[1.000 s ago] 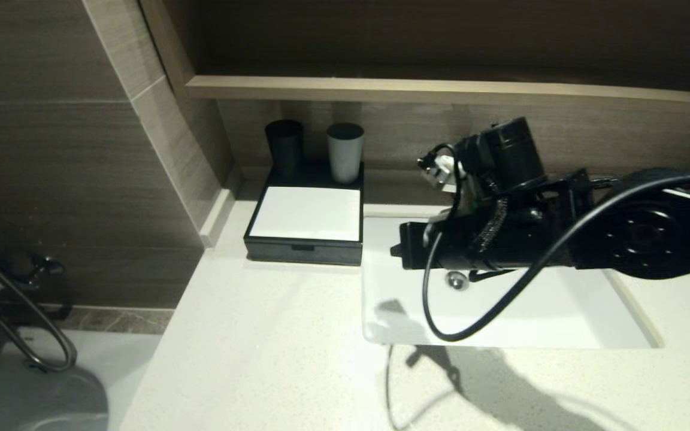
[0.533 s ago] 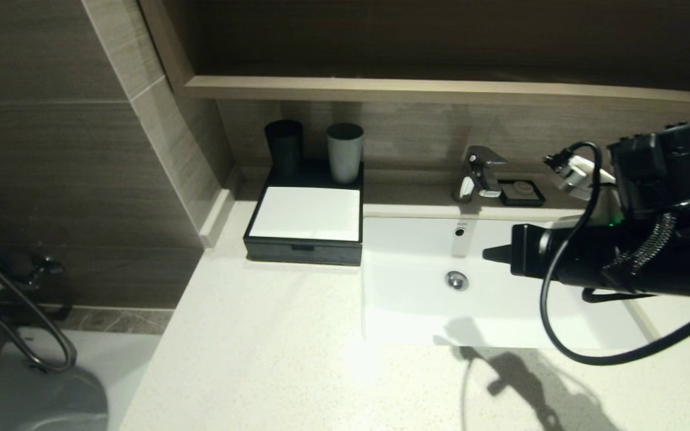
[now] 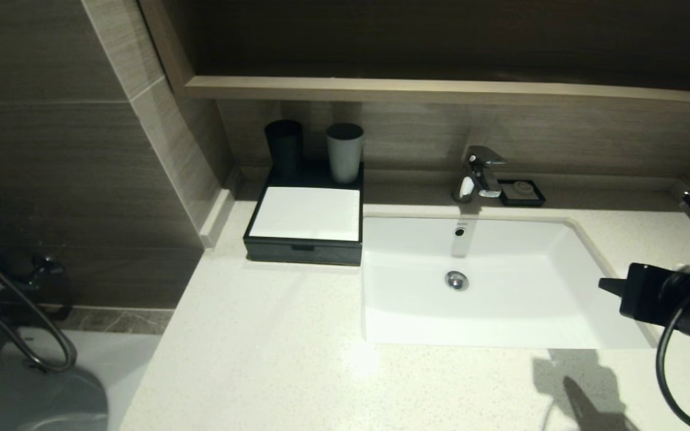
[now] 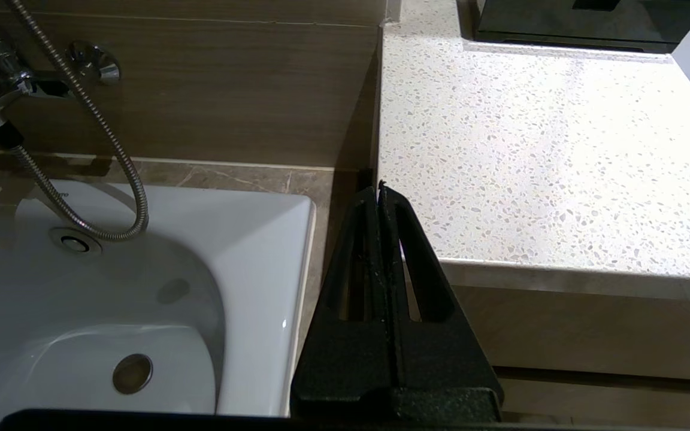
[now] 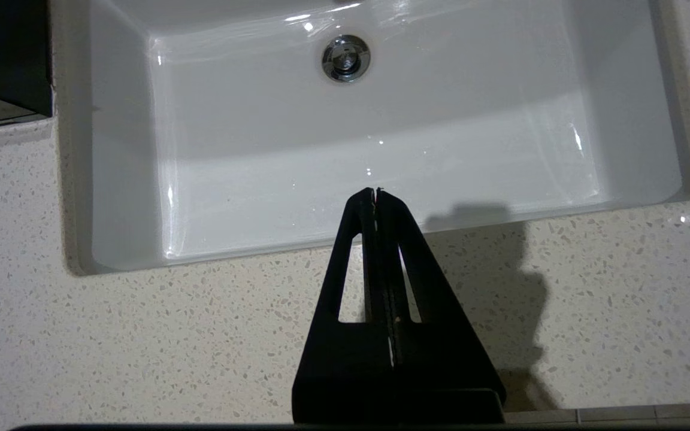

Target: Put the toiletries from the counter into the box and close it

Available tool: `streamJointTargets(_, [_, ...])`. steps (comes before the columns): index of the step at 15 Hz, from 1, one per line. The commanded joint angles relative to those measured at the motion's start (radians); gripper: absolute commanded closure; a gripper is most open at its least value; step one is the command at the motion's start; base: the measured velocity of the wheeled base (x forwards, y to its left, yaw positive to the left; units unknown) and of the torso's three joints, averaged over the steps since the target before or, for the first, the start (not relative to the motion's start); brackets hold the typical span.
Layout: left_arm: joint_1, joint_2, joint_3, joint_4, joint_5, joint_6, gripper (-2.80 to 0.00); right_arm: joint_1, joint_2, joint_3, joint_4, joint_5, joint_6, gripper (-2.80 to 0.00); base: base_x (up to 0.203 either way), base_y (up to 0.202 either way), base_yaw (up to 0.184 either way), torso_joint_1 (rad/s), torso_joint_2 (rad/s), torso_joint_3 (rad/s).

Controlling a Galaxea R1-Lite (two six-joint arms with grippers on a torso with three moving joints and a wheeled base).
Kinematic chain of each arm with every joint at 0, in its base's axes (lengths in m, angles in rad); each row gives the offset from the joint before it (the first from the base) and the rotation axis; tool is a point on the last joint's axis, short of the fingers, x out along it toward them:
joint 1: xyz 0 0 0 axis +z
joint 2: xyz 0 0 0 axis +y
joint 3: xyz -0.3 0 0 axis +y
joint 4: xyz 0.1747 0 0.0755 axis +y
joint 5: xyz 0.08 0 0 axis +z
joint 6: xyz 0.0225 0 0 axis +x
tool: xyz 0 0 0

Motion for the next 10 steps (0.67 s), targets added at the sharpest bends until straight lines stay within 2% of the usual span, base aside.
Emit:
streamJointTargets(1, [0.0, 0.0, 0.0, 0.0, 0.001, 0.0, 0.0, -0.027, -0.129, 0.06, 0.001, -0.013, -0.002, 0.0, 0.0, 0.0, 0.0, 0.0, 0.0, 0.0])
streamJointTargets(5, [0.0, 0.0, 0.0, 0.0, 0.001, 0.0, 0.0, -0.079, -0.283, 0.192, 0.001, -0.119, -0.05, 0.0, 0.0, 0.0, 0.0, 0.0, 0.0, 0.0])
streamJointTargets(10, [0.0, 0.0, 0.0, 0.0, 0.001, 0.0, 0.0, -0.113, -0.429, 0.297, 0.005, -0.167, -0.059, 0.0, 0.0, 0.0, 0.0, 0.0, 0.0, 0.0])
